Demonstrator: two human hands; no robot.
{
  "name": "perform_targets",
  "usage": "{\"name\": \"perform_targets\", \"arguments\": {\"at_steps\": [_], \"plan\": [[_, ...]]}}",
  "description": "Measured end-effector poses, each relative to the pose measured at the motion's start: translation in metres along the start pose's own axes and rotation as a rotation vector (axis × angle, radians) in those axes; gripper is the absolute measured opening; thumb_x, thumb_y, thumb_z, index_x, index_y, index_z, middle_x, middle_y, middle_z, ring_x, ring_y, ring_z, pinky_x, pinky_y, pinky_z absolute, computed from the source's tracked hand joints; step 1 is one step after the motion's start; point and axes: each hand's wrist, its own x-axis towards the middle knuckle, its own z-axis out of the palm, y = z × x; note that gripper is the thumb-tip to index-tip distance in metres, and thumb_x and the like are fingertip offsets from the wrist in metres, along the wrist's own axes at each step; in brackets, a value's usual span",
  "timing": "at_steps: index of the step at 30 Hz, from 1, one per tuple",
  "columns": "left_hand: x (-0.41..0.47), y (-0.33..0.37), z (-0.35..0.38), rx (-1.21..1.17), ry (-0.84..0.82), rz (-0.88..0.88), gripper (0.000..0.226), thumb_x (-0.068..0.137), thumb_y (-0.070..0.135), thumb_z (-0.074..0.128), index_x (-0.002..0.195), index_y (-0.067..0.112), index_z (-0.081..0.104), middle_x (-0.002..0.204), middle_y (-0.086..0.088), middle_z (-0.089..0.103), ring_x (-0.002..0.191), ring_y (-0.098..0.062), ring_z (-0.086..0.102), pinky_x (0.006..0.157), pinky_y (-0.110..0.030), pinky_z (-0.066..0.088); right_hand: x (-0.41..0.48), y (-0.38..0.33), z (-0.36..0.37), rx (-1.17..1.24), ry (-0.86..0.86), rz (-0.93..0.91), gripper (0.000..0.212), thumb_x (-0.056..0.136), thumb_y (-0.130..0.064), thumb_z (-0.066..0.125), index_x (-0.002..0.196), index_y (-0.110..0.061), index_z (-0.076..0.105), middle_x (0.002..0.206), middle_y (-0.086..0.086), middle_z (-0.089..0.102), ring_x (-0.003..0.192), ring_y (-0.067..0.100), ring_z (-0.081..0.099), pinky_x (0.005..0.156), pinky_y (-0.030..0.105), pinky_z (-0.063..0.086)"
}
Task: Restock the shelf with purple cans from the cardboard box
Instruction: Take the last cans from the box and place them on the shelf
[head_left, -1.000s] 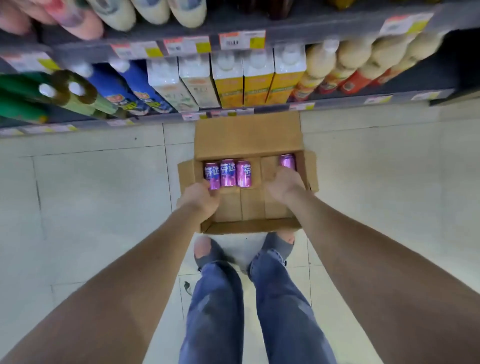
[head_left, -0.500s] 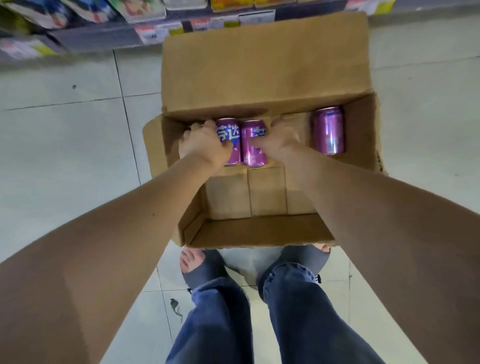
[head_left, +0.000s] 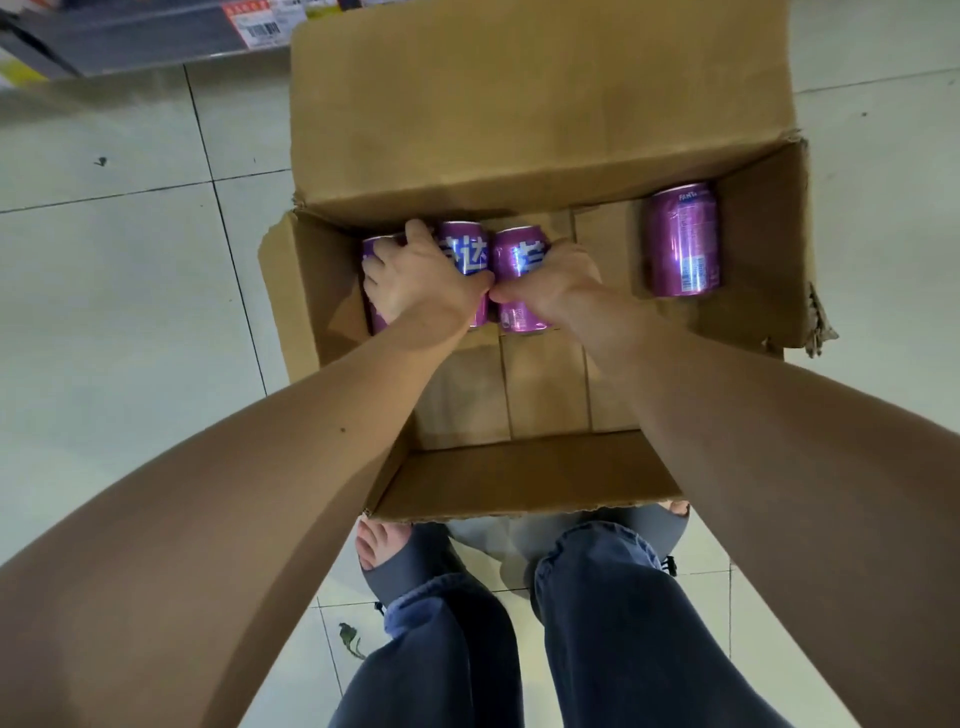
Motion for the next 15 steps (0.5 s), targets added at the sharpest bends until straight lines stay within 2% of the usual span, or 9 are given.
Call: {"name": "perform_targets", "arguments": {"at_steps": [2,4,7,10,12,15], "plan": [[-0.008,0.006,0.006,-0.054,0.012,-0.024,0.075,0.075,0.050,0.084,0.134,0.022,0.047,0.144,-0.015,0.044,0.135,-0.037,0.040,0.112,-0.042,0.033,-0.001,0.008,-0.003,0.036,0.030,0.013,0.086,0.056,-0.043,0.095,0.128,-0.012,0.059,0.121,0.005,0.067,0.107,0.023,0.066,0.091,0.034,0.056],[-0.017,0.011,0.014,-0.057,0.031,-0.011,0.071,0.078,0.043,0.084,0.135,0.022,0.046,0.145,-0.013,0.044,0.136,-0.036,0.040,0.110,-0.040,0.034,-0.002,0.016,-0.008,0.076,0.069,0.011,0.092,0.055,-0.042,0.094,0.132,-0.012,0.053,0.125,0.006,0.064,0.112,0.025,0.064,0.094,0.037,0.055],[-0.028,0.014,0.028,-0.042,0.054,0.042,0.065,0.083,0.034,0.081,0.134,0.020,0.042,0.140,-0.010,0.055,0.134,-0.035,0.041,0.106,-0.041,0.036,-0.005,0.028,-0.015,0.117,0.102,-0.016,0.098,0.056,-0.043,0.093,0.136,-0.012,0.045,0.127,0.009,0.061,0.115,0.029,0.062,0.096,0.041,0.053],[-0.028,0.015,0.035,-0.045,0.094,0.054,0.064,0.081,0.031,0.082,0.128,0.017,0.041,0.131,-0.008,0.064,0.130,-0.035,0.044,0.103,-0.040,0.036,-0.011,0.035,-0.021,0.167,0.126,-0.023,0.094,0.054,-0.037,0.094,0.131,-0.015,0.044,0.118,0.007,0.064,0.106,0.028,0.065,0.091,0.042,0.056],[-0.025,0.013,0.036,-0.071,0.097,0.044,0.073,0.080,0.037,0.084,0.134,0.012,0.041,0.138,-0.009,0.061,0.133,-0.034,0.043,0.107,-0.040,0.035,-0.017,0.038,-0.027,0.223,0.101,-0.032,0.093,0.052,-0.030,0.094,0.130,-0.017,0.045,0.113,0.004,0.064,0.101,0.025,0.066,0.088,0.041,0.058],[-0.030,0.008,0.020,-0.079,0.067,0.044,0.100,0.079,0.049,0.083,0.154,0.007,0.033,0.152,-0.010,0.051,0.142,-0.033,0.037,0.117,-0.040,0.031,-0.036,0.035,-0.038,0.243,0.092,-0.066,0.090,0.051,-0.028,0.095,0.128,-0.020,0.049,0.107,-0.001,0.064,0.096,0.021,0.066,0.082,0.035,0.058]]}}
